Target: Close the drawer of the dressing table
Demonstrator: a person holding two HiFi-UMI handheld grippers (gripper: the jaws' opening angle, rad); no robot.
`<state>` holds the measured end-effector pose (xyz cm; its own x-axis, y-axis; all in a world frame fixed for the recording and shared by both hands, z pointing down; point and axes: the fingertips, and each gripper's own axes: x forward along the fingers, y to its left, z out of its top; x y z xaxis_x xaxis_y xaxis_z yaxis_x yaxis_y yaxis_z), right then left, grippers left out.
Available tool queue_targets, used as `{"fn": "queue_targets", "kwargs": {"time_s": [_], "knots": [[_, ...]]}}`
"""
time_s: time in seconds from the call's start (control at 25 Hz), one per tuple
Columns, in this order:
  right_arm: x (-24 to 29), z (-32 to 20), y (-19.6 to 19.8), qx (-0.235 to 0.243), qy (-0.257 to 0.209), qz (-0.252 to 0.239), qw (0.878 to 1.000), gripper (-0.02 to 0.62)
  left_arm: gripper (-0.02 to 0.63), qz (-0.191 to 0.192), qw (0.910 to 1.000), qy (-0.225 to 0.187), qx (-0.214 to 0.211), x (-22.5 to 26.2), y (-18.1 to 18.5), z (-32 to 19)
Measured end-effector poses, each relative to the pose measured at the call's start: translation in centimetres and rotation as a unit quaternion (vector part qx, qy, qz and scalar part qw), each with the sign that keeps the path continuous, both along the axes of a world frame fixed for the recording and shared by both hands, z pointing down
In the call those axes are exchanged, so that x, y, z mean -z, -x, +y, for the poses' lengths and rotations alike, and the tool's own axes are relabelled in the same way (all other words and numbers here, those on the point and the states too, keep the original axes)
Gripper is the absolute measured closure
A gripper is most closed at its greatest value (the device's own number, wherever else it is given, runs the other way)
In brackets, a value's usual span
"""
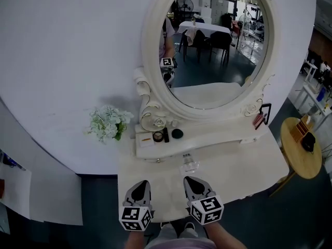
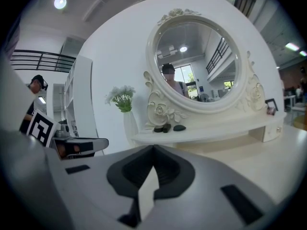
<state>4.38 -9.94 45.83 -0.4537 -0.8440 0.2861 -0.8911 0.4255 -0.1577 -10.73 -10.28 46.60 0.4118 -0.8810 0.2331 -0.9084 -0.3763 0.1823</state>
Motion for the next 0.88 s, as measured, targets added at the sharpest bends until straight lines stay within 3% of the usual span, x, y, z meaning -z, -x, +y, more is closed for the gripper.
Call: {"fn": "queue_targets", "kwargs": {"time_s": [0.88], "knots": [[0.5,1.1,-0.3,0.004,-0.002,-0.02,1.0,0.592,0.604,0.0,1.0,-0.002,-0.003,0.3,-0.8,1.6]]}}
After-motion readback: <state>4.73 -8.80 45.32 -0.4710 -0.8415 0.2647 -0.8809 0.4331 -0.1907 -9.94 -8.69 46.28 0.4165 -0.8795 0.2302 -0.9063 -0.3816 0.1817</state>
